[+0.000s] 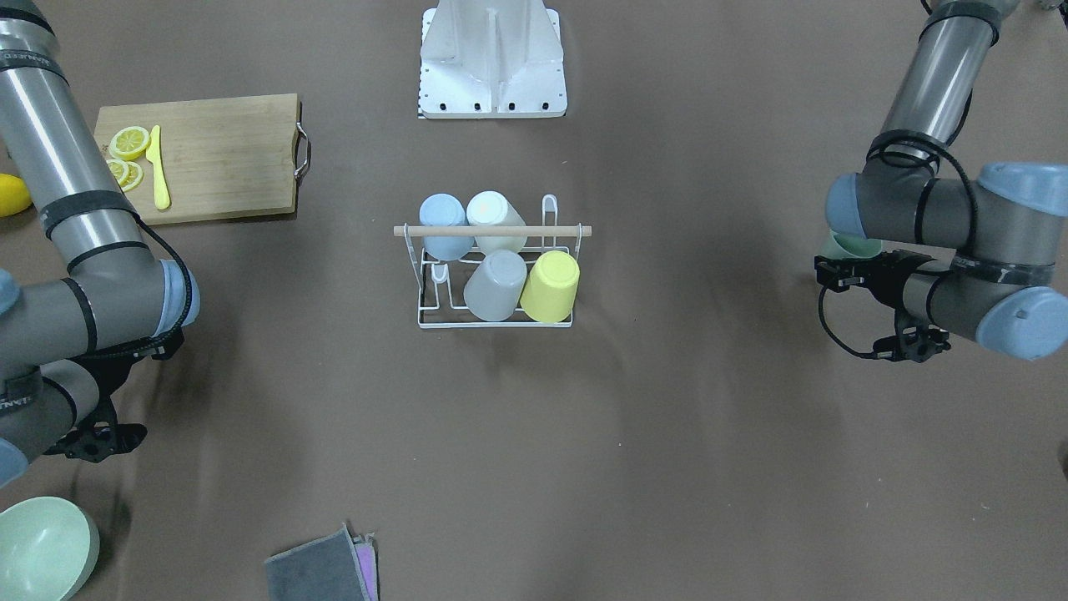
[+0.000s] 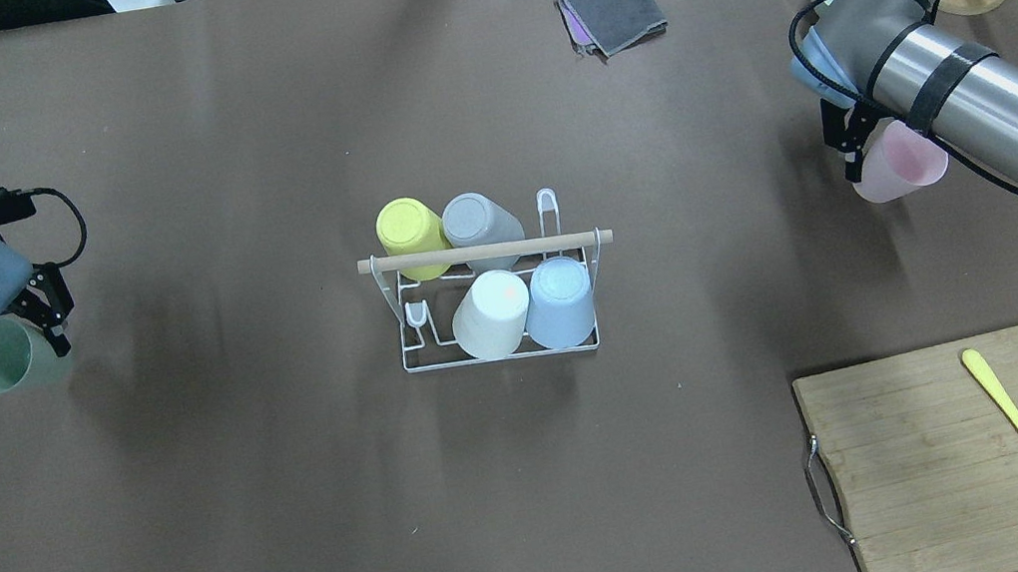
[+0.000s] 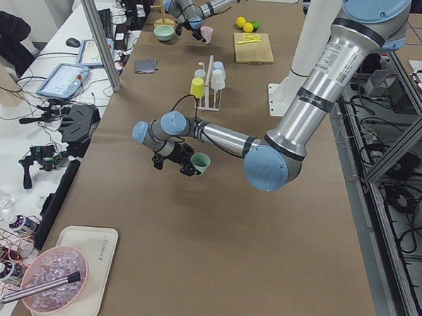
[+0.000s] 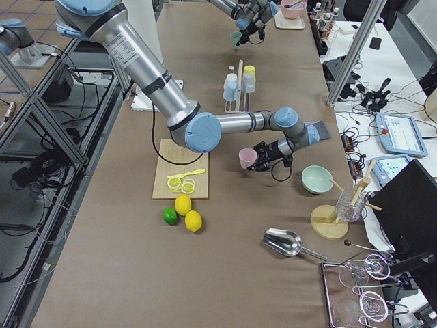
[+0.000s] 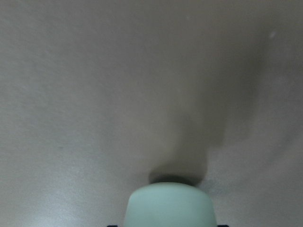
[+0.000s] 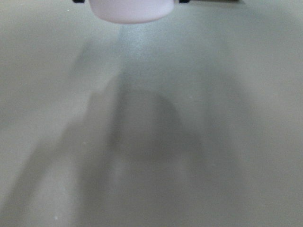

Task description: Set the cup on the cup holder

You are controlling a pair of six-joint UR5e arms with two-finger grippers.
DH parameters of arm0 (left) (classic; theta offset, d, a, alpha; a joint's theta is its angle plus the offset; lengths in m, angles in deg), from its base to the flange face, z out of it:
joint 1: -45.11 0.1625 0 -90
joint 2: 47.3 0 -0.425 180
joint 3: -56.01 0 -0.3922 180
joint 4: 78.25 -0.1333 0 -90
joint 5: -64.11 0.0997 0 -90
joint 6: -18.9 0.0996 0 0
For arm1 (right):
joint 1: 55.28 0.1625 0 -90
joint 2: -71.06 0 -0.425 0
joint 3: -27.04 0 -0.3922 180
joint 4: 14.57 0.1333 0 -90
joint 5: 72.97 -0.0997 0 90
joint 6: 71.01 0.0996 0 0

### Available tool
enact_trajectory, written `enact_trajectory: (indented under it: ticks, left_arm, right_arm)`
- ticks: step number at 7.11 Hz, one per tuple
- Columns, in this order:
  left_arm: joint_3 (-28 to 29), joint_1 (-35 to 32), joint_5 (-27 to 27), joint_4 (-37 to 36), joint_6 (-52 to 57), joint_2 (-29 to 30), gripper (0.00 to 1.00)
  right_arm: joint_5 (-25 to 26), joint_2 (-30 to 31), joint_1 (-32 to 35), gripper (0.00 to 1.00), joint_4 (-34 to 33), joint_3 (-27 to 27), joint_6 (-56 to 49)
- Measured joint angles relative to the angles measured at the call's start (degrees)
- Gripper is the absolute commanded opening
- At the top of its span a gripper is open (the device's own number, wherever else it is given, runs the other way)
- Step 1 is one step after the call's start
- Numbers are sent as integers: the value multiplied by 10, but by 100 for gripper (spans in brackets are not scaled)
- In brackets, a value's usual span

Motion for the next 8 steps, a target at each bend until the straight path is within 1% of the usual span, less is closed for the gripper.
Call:
enact_trajectory:
  ticks: [1, 2, 3, 4, 5, 6, 7, 8]
  left_arm:
    - [1, -24, -2, 55, -32, 0, 0]
    - [1, -44, 0, 139, -87, 1, 0]
    - [1, -53, 8, 235, -156, 2, 0]
    - [1, -57, 34, 342, -236, 6, 0]
    - [-1, -56, 75, 444, -316, 15, 0]
    - [-6, -52, 125, 546, -395, 25, 0]
    - [-15, -40, 180, 638, -463, 29, 0]
    - [-29, -22, 247, 704, -510, 31, 0]
  right_arm:
    - [-22, 11, 15, 37, 6, -51, -28]
    - [-67, 27, 33, 37, 32, -99, -61]
    - [-111, 47, 49, 37, 97, -129, -82]
    - [-154, 73, 65, 37, 202, -141, -98]
    - [-199, 96, 74, 37, 315, -142, -117]
    - [-251, 107, 76, 37, 418, -136, -134]
    - [-307, 111, 81, 37, 503, -130, -144]
    - [-366, 115, 90, 37, 578, -128, -154]
